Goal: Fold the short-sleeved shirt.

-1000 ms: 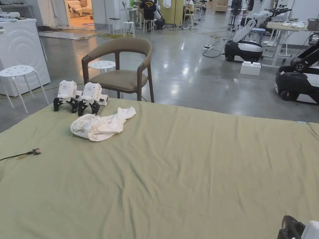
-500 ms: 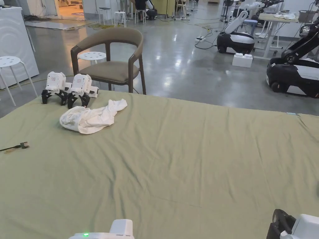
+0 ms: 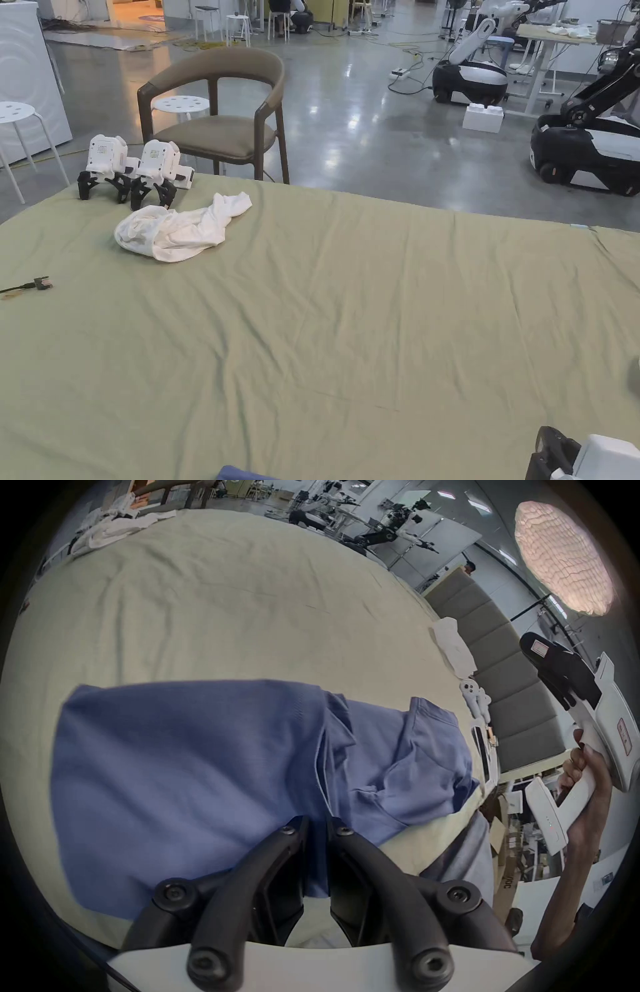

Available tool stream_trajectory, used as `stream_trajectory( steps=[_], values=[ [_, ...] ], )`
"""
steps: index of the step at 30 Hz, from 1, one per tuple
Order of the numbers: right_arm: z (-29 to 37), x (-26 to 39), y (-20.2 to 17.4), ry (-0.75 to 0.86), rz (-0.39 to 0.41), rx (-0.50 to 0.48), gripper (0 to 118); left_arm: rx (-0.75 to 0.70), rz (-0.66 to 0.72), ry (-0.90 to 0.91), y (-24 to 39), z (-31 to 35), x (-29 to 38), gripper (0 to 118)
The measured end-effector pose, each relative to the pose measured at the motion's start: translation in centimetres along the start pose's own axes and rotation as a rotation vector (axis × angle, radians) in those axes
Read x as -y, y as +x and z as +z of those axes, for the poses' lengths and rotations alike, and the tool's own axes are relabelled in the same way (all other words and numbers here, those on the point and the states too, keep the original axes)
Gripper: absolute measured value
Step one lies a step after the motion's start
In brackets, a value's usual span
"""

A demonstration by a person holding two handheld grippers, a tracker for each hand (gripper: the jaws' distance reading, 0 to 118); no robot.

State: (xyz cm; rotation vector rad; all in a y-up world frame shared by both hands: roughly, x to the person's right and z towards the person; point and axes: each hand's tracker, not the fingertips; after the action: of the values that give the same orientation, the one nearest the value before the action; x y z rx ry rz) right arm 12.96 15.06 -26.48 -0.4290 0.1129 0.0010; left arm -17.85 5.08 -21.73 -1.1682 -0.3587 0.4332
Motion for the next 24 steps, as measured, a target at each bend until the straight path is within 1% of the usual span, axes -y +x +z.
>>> stream_trajectory(
  steps=[4, 7, 10, 12, 13, 14, 17, 20, 21, 24],
  values=[
    [0.1, 0.1, 0.0, -0.004, -0.005, 0.000, 0, 0.049, 0.036, 0.025, 0.1, -1.3, 0.0, 12],
    [0.1, 0.1, 0.0, -0.006, -0.002, -0.001, 0, 0.039, 0.020, 0.025, 0.1, -1.4, -0.1, 12],
    [0.2, -0.1, 0.0, -0.002, -0.003, -0.003, 0, 0.073, 0.025, 0.029, -0.7, 0.5, -0.4, 12],
    [0.3, -0.3, -0.1, 0.004, -0.001, -0.005, 0, 0.088, 0.015, 0.056, -1.5, 2.7, -0.7, 14],
    [0.4, -0.4, -0.1, 0.008, -0.001, -0.006, 0, 0.105, 0.015, 0.090, -2.2, 4.1, -0.9, 20],
    [0.4, -0.5, -0.1, 0.014, 0.000, -0.009, 0, 0.117, 0.021, 0.117, -3.4, 5.6, -1.0, 33],
    [0.6, -0.8, -0.2, 0.027, 0.005, -0.014, 0, 0.113, 0.054, 0.186, -7.1, 9.3, -1.4, 68],
    [0.6, -1.1, -0.4, 0.047, 0.003, -0.020, 0, 0.056, 0.094, 0.253, -11.5, 11.5, -1.4, 83],
    [0.7, -1.1, -0.4, 0.054, 0.002, -0.022, 0, 0.061, 0.101, 0.250, -12.8, 11.6, -1.3, 85],
    [0.9, -1.4, -0.7, 0.092, -0.003, -0.025, 0, 0.135, 0.164, 0.230, -16.9, 10.8, -0.8, 86]
  ],
)
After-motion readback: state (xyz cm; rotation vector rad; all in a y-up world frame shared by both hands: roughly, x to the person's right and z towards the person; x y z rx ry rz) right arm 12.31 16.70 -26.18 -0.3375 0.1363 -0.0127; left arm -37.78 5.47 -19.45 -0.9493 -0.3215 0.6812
